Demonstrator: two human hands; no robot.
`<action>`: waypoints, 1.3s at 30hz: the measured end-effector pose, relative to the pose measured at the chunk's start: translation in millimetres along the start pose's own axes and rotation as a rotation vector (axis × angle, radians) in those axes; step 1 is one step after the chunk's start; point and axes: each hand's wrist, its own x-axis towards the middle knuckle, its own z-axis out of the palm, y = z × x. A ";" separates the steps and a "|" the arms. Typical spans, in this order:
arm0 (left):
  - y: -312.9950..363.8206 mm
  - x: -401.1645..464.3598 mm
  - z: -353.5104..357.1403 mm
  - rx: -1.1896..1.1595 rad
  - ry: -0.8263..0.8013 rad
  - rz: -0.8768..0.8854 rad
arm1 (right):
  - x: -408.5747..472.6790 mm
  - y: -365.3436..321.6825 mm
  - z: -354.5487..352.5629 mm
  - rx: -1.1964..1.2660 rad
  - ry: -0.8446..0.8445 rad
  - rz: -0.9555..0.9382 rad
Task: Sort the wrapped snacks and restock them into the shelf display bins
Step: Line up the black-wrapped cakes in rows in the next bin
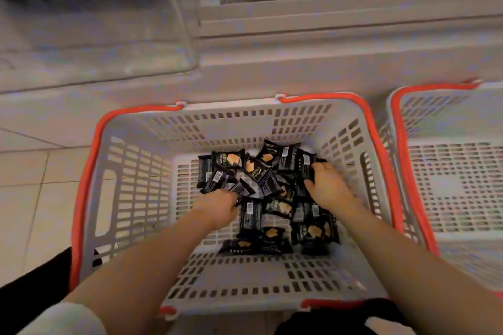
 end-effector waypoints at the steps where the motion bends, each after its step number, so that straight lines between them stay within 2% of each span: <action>1: -1.9 4.9 6.0 -0.014 0.014 -0.028 | 8.9 -2.3 5.1 0.011 0.043 0.003; 3: -5.6 13.0 16.0 -0.073 0.034 -0.085 | 24.2 -6.0 15.0 -0.038 0.106 -0.007; 9: -8.8 29.1 39.7 -0.211 0.114 -0.210 | 33.7 -17.2 31.2 -0.379 0.130 0.015; 12: -2.2 39.3 50.1 -0.268 0.134 -0.251 | 31.7 -19.4 33.1 -0.387 0.182 -0.019; 14: 3.6 45.5 55.1 -0.295 0.174 -0.306 | 28.1 -16.5 27.3 -0.166 0.210 0.011; 16: 10.1 50.4 59.7 -0.224 0.196 -0.345 | 22.0 -12.4 19.0 0.248 0.223 0.094; 19: 18.1 56.7 65.2 -0.136 0.236 -0.397 | 9.2 -10.5 8.6 0.887 0.110 0.275; 21: 21.0 59.3 66.8 -0.153 0.274 -0.433 | -0.2 -10.6 5.3 1.208 0.013 0.391; 23: 20.7 59.7 68.1 -0.179 0.304 -0.440 | -8.0 -11.7 4.3 1.401 -0.034 0.452; 26: 17.4 54.7 67.5 -0.270 0.358 -0.419 | -17.6 -13.3 6.2 1.512 -0.044 0.442; 28: 17.1 44.7 62.4 -0.555 0.431 -0.421 | -23.7 -16.2 8.9 1.508 -0.064 0.394; 30: 20.2 31.5 55.4 -1.120 0.427 -0.439 | -28.1 -19.6 11.5 1.481 -0.073 0.350; 32: 25.7 18.3 47.1 -1.787 0.274 -0.386 | -31.0 -22.7 13.4 1.465 -0.087 0.317; 34: 29.7 9.3 38.4 -2.235 0.119 -0.218 | -32.4 -25.0 15.8 1.450 -0.110 0.290; 36: 33.7 5.0 27.5 -2.366 0.013 -0.079 | -33.5 -26.4 18.5 1.460 -0.126 0.287; 39: 43.3 5.1 17.7 -2.349 -0.057 -0.037 | -35.1 -26.5 24.4 1.475 -0.153 0.270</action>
